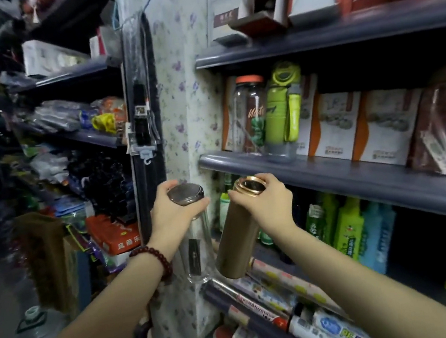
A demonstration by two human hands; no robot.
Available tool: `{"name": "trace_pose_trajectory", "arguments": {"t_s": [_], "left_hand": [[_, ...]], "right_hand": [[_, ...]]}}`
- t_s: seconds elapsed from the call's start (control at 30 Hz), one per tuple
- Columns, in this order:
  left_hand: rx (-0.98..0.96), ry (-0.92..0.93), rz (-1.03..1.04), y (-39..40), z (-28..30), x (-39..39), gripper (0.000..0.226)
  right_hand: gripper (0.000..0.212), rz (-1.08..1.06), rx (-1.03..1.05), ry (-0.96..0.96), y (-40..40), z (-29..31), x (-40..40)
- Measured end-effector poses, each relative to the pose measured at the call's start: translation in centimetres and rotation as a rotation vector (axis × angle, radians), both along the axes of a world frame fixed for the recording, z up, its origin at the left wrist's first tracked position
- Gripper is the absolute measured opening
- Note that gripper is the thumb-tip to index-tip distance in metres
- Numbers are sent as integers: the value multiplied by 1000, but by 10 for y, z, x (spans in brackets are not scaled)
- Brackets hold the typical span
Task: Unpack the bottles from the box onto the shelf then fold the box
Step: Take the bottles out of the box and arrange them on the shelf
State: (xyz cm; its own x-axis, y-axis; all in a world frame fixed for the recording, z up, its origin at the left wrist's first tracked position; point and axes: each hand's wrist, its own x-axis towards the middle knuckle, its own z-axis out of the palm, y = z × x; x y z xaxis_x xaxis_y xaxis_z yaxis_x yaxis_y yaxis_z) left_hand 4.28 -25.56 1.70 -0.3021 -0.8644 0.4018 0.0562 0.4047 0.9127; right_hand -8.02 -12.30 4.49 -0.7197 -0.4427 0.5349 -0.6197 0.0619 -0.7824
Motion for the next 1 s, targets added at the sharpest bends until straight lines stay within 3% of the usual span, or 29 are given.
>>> {"name": "trace_pose_trajectory", "arguments": {"t_s": [0.1, 0.47, 0.73, 1.0], "left_hand": [[-1, 50, -22, 8, 25, -14, 83], [-84, 219, -156, 45, 99, -58, 57], [-161, 296, -186, 67, 143, -82, 70], [-306, 413, -185, 110, 183, -108, 60]], "right_hand": [[54, -2, -64, -1, 10, 26, -10], [65, 3, -246, -50, 35, 84, -38], [71, -61, -367, -62, 63, 120, -56], [75, -160, -519, -56, 103, 154, -73]]}}
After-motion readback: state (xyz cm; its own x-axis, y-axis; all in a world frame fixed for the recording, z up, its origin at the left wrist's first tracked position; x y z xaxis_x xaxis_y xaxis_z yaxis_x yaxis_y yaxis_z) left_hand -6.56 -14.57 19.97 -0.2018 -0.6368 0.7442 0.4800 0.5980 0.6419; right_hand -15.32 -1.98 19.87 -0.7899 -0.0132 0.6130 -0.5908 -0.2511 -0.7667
